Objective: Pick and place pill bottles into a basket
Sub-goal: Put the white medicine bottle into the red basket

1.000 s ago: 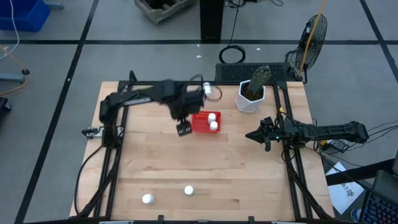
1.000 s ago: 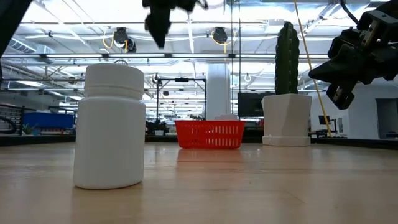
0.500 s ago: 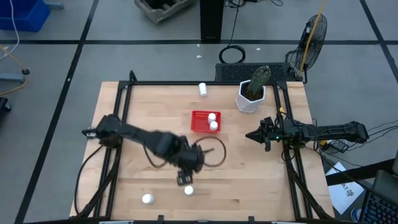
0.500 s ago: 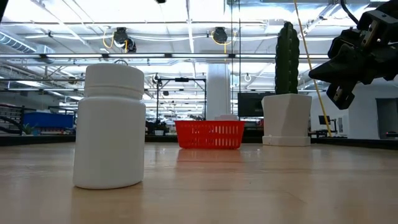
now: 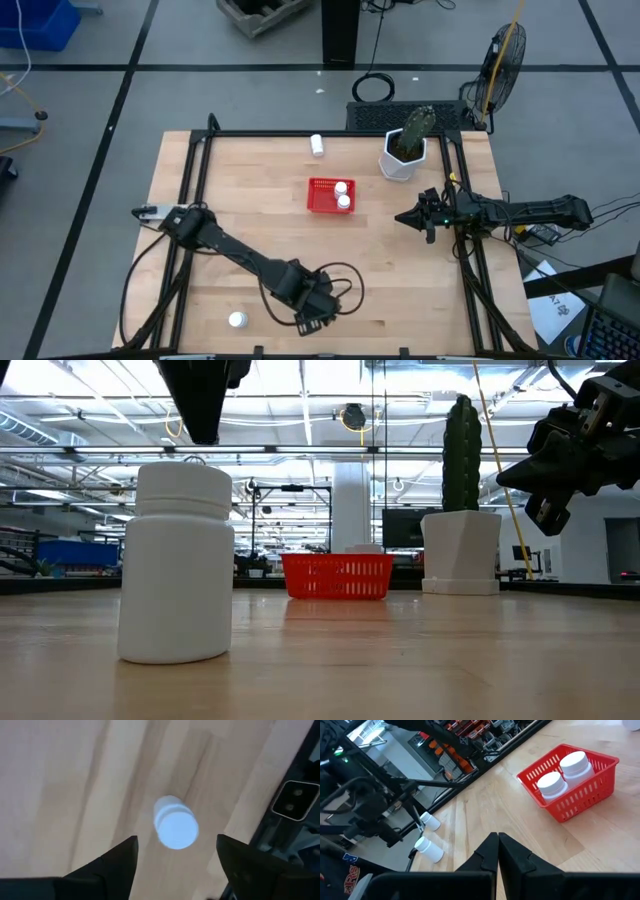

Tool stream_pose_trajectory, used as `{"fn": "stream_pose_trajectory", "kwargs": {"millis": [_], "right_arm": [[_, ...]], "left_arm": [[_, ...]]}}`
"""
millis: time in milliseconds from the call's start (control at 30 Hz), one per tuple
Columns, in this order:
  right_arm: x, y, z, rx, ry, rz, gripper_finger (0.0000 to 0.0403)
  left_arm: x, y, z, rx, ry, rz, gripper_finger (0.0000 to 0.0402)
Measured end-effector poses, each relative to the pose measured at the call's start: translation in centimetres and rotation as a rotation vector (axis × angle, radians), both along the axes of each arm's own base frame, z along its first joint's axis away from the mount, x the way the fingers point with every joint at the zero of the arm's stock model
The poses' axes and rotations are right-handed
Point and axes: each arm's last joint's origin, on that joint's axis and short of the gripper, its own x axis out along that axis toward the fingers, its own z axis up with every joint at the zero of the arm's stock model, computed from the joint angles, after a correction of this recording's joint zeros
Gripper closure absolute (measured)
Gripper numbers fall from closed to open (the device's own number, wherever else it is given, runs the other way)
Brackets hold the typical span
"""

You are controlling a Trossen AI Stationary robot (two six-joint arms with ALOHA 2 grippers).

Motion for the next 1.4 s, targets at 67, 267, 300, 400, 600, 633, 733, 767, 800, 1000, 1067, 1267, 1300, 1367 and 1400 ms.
{"fn": "stream_pose_trajectory", "kwargs": {"millis": [67,267,300,400,600,633,733,767,800,1000,1067,1267,1300,1367,1400], "right_arm": [[0.0,0.0,0.0,0.0,0.001,0.0,0.0399],[0.0,0.0,0.0,0.0,0.0,0.0,0.0399],[0.0,0.0,0.0,0.0,0.001,0.0,0.0399],[0.0,0.0,0.0,0.0,0.0,0.0,0.0399],[0.0,0.0,0.0,0.0,0.002,0.0,0.0399],[0.0,0.0,0.0,0.0,0.0,0.0,0.0399],[0.0,0.0,0.0,0.0,0.002,0.0,0.0399],[0.0,0.0,0.0,0.0,0.001,0.0,0.0399],[0.0,0.0,0.0,0.0,0.001,0.0,0.0399],[0.0,0.0,0.0,0.0,0.002,0.0,0.0399],[0.0,0.0,0.0,0.0,0.0,0.0,0.0399],[0.0,0.0,0.0,0.0,0.001,0.0,0.0399],[0.0,0.0,0.0,0.0,0.002,0.0,0.0399],[0.0,0.0,0.0,0.0,0.0,0.0,0.0399],[0.0,0.0,0.0,0.0,0.001,0.0,0.0399]], "left_arm": [[0.1,-0.3,-0.1,-0.014,-0.007,0.014,0.0111],[0.1,-0.6,-0.3,0.015,-0.02,0.06,0.0069],[0.1,-0.5,-0.3,0.021,-0.022,0.067,0.0063],[0.2,-0.6,-0.6,0.017,-0.015,0.065,0.0049],[0.4,-1.3,-1.3,-0.024,-0.002,0.048,0.0053],[0.3,-1.4,-1.4,-0.017,-0.001,0.045,0.0056],[0.2,-1.8,-1.9,0.004,0.008,0.042,0.0067],[0.1,-2.0,-2.2,0.008,0.015,0.04,0.007],[0.2,-2.0,-2.5,0.013,0.023,0.04,0.0074],[0.4,-1.9,-2.9,0.036,0.021,0.052,0.0089],[0.5,-1.7,-2.9,0.065,0.005,0.067,0.0093],[0.4,-1.6,-4.0,0.074,0.021,0.054,0.0104],[0.3,-1.6,-4.4,0.076,0.039,0.059,0.0106],[0.0,-1.6,-5.0,0.063,0.069,0.058,0.0109],[0.0,-1.7,-5.2,0.06,0.072,0.059,0.0111]]}}
